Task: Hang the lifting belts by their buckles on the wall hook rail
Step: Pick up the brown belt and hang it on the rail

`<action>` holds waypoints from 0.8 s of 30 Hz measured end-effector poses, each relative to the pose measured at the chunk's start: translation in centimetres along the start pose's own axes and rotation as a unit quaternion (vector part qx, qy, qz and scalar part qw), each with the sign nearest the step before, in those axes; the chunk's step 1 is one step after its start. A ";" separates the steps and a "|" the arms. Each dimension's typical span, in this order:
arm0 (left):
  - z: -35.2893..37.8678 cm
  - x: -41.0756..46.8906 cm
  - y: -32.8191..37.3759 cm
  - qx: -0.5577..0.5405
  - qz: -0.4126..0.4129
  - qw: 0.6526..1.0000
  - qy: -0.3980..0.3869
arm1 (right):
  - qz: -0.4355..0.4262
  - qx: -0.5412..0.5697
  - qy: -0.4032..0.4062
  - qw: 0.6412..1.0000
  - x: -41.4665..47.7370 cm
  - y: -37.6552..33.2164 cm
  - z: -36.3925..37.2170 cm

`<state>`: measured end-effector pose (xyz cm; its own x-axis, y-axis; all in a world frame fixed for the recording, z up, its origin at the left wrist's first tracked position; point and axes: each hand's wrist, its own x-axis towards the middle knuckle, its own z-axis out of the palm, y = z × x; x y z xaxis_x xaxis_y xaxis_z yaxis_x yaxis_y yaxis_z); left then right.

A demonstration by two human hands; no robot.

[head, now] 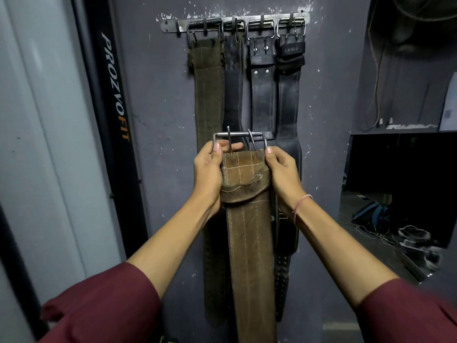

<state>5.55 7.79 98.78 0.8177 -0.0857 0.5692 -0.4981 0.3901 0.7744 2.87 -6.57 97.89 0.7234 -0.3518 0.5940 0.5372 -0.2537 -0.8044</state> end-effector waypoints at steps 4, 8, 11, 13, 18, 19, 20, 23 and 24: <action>-1.8 2.0 -0.1 0.023 0.032 0.999 0.035 | 0.030 0.087 -0.018 0.996 1.6 -0.7 1.3; -4.3 5.0 -0.6 0.070 0.076 0.994 0.044 | 0.005 0.092 -0.018 0.996 4.0 -0.5 4.3; -5.9 8.5 -0.8 0.135 0.120 0.982 0.056 | -0.045 0.080 0.012 0.996 6.5 -0.1 7.0; -6.9 11.4 -0.6 0.164 0.150 0.973 0.064 | -0.076 0.076 0.040 0.993 8.5 -0.2 9.0; -7.7 18.8 1.3 0.191 0.197 0.954 0.118 | -0.133 0.048 0.095 0.985 14.8 -2.1 13.0; -7.7 20.2 1.8 0.193 0.208 0.950 0.131 | -0.143 0.039 0.106 0.983 16.0 -2.7 13.8; -7.7 21.6 2.3 0.197 0.223 0.944 0.144 | -0.155 0.032 0.113 0.981 17.2 -3.4 14.6; -8.0 25.8 4.1 0.205 0.259 0.925 0.189 | -0.205 0.000 0.125 0.971 21.1 -5.2 17.0; -8.1 27.1 4.8 0.210 0.266 0.918 0.205 | -0.224 -0.014 0.131 0.966 22.5 -5.8 17.8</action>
<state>27.65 14.78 115.66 0.4241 0.4009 0.8120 -0.8551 -0.1179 0.5049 23.78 3.03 116.00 0.2840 -0.4158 0.8640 0.7565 -0.4564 -0.4684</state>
